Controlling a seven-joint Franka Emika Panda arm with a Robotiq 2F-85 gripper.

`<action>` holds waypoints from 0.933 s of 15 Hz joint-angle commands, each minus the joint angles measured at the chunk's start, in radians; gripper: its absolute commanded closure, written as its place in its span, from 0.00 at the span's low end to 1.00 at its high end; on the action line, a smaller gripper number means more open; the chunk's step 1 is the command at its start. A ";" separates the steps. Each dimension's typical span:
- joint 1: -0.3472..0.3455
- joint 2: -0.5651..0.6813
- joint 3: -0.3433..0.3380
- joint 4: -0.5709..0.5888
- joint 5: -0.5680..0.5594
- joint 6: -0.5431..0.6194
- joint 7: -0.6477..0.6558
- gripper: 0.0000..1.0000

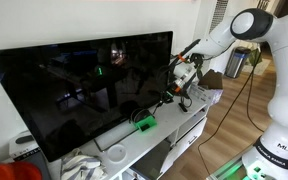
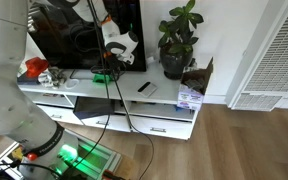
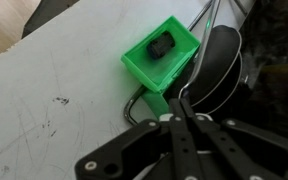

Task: Pick up the silver spoon from the tv stand and put it in the black glasses case

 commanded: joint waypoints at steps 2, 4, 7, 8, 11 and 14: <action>0.046 -0.011 -0.050 0.002 0.034 -0.019 -0.017 0.99; 0.051 -0.009 -0.029 0.002 0.091 -0.004 -0.043 0.99; 0.076 0.007 -0.017 0.013 0.233 0.019 -0.075 0.99; 0.095 0.009 -0.023 0.011 0.277 0.040 -0.097 0.99; 0.138 0.011 -0.033 0.010 0.412 0.093 -0.174 0.99; 0.186 0.023 -0.049 0.015 0.531 0.155 -0.264 0.99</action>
